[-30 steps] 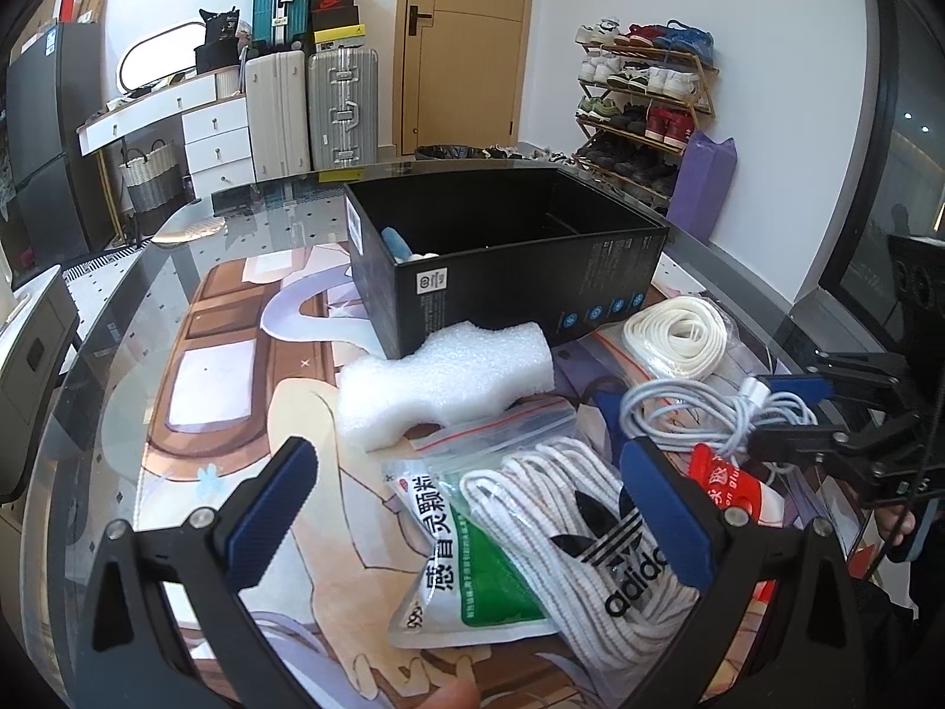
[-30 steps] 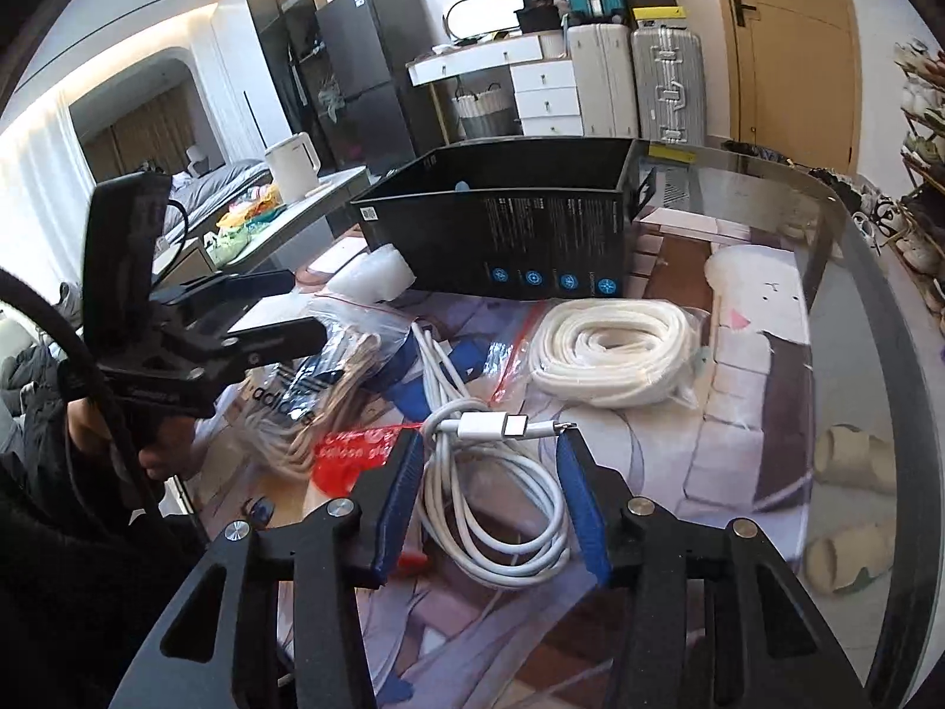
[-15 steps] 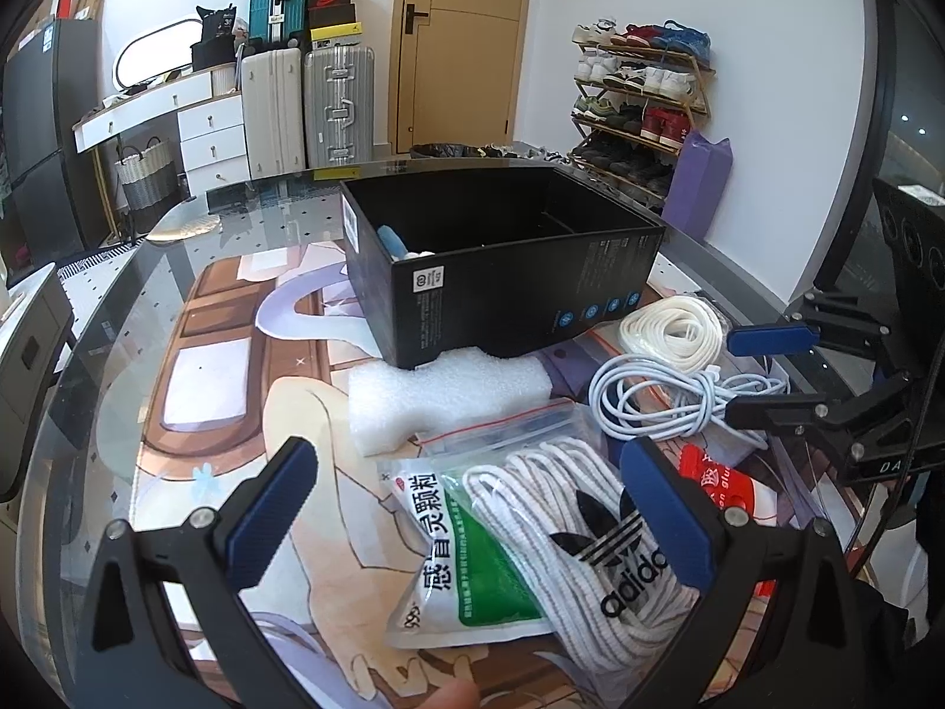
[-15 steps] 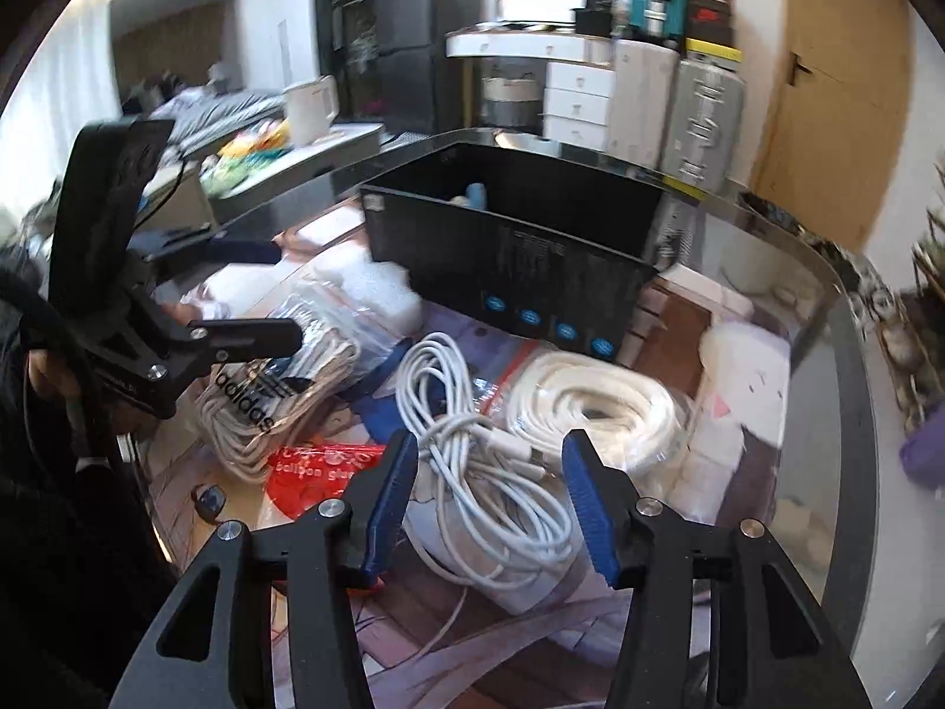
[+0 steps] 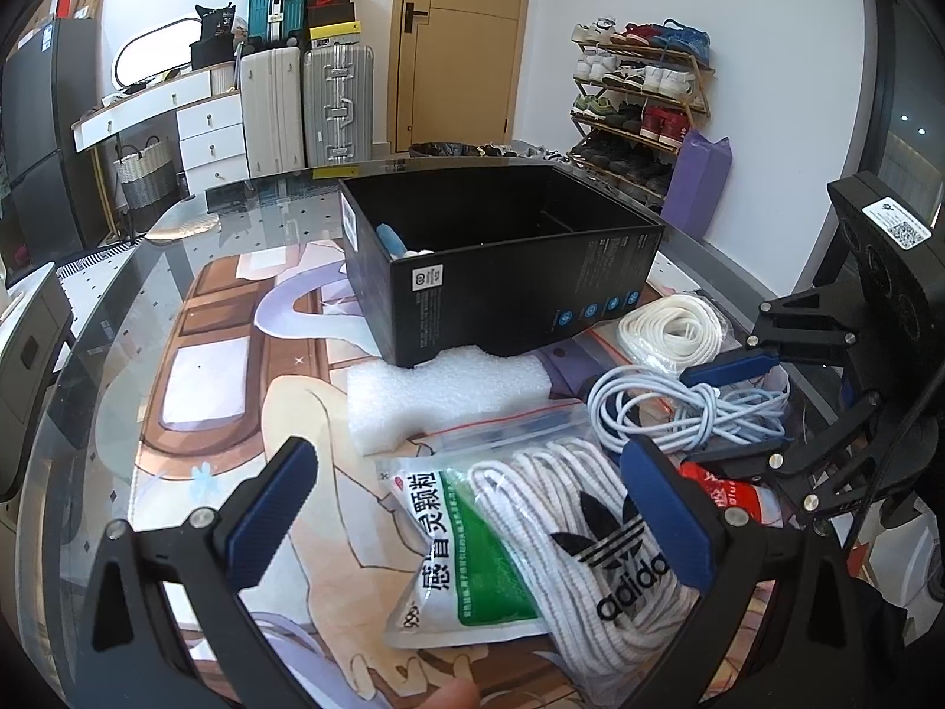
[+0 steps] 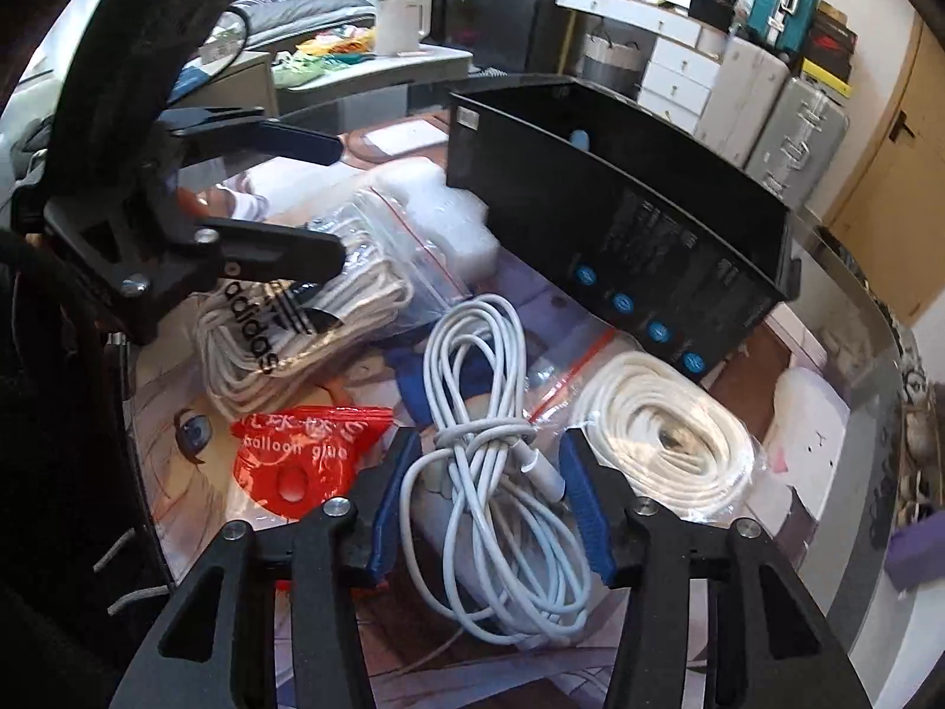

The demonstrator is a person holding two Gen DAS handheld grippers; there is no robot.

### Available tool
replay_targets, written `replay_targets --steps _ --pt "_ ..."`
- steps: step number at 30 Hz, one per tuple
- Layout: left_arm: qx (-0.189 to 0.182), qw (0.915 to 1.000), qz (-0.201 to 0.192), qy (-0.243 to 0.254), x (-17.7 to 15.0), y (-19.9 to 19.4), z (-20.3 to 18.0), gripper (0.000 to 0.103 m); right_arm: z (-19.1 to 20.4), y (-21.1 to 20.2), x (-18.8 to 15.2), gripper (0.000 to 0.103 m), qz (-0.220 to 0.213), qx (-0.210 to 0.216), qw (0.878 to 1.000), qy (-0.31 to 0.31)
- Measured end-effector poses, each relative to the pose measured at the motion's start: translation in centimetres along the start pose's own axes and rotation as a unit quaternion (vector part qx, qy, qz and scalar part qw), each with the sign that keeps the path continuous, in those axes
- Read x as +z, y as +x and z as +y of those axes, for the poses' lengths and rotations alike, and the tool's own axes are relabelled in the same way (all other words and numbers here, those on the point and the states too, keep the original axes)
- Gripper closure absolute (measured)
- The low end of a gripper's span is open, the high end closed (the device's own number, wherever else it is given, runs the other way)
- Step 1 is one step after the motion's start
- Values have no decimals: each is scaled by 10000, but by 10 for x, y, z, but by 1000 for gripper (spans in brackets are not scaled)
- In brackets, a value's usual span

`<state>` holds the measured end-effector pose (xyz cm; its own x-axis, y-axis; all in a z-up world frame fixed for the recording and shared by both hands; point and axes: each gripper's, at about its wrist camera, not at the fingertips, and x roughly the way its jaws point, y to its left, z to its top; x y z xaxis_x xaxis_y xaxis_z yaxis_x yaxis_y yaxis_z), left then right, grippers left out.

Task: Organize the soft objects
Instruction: 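Close the left tool on the adidas bag of laces while the right tool lifts the cable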

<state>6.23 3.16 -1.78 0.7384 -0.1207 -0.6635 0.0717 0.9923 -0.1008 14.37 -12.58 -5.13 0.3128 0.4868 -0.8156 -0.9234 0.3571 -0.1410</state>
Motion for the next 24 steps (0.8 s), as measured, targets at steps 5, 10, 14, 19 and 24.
replay_targets --steps 5,10,14,19,24 --pt "1 10000 -8 19 0 0 -1 0 -4 -11 -5 62 -299 145 9991 252" --pt "-7 10000 8 47 -1 -2 -3 0 -3 -29 -11 62 -662 216 9958 598" --pt "-51 10000 45 44 -2 -6 -6 0 0 -44 -15 62 -941 156 9915 879" --pt "-41 9998 -32 199 -4 -13 -15 0 2 -58 -22 62 -1128 47 9866 1179" --pt "-117 9995 -50 278 -4 -18 -22 0 2 -71 -34 62 -1331 -70 9787 1562"
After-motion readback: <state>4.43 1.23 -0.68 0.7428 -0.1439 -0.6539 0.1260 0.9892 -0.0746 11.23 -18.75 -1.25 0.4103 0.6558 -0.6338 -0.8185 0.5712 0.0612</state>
